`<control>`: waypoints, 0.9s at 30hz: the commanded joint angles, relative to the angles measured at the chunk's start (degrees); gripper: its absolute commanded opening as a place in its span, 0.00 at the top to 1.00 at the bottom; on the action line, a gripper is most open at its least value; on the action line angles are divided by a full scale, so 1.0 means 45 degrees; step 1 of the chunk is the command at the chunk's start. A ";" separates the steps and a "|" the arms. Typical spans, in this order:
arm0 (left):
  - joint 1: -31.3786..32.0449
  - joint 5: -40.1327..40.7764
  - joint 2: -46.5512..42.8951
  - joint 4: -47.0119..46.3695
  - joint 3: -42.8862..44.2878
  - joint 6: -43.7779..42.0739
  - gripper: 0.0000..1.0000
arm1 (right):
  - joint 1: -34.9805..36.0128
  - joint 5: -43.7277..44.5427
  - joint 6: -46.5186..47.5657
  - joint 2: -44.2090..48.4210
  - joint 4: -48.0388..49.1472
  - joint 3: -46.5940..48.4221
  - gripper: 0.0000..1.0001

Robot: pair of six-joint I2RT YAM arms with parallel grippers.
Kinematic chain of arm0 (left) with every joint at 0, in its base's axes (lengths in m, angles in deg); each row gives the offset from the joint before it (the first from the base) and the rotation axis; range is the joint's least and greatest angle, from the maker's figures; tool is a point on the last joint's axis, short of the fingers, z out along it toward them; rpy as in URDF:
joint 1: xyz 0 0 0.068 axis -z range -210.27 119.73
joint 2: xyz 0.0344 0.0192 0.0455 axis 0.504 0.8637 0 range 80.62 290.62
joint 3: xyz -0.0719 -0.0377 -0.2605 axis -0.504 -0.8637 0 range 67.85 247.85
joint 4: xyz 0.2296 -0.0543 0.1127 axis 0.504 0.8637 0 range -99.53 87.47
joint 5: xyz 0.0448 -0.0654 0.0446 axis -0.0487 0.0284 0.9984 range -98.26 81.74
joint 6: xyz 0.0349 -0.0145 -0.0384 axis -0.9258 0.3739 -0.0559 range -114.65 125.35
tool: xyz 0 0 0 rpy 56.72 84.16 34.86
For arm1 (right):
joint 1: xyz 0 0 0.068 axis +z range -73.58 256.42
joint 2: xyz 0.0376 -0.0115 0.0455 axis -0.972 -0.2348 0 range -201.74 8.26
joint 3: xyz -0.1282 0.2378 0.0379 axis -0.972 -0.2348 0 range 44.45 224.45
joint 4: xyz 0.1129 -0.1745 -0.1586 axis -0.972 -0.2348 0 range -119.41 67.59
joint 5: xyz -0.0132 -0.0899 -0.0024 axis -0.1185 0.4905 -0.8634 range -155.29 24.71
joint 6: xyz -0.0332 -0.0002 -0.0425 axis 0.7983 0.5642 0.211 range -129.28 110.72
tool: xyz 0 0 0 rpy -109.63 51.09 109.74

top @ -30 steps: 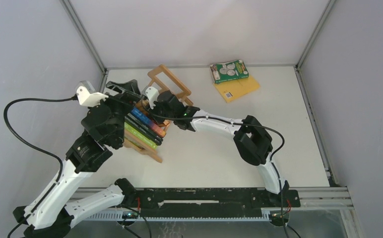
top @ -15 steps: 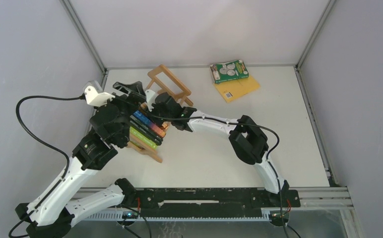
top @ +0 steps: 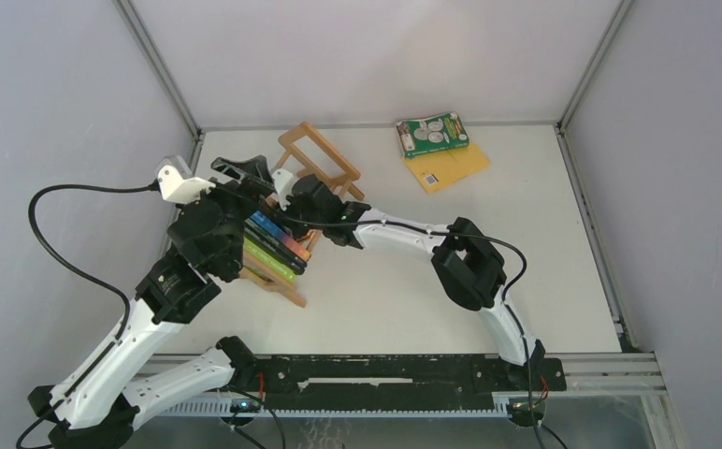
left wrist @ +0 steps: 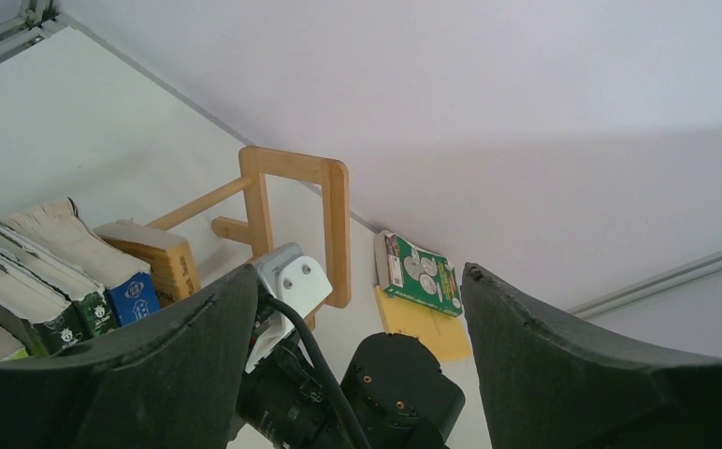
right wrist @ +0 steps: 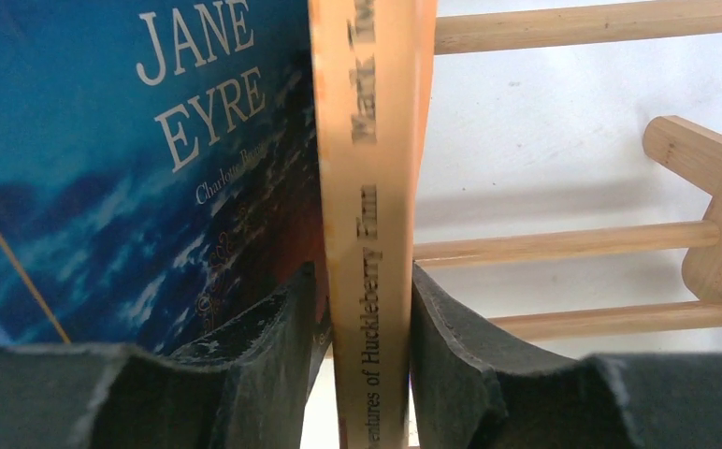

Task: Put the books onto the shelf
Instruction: Place the book on the shelf.

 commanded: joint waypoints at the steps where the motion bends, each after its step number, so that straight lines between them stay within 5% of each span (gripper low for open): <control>1: 0.0052 0.0125 -0.0130 -0.0453 -0.0009 -0.0135 0.16 | 0.0493 -0.0280 -0.0247 0.0877 0.0193 -0.0063 0.53; 27: 0.0066 0.0387 -0.0314 -0.0356 0.0484 -0.0479 0.16 | 0.0895 0.0597 -0.0168 0.3156 0.0298 -0.1593 0.51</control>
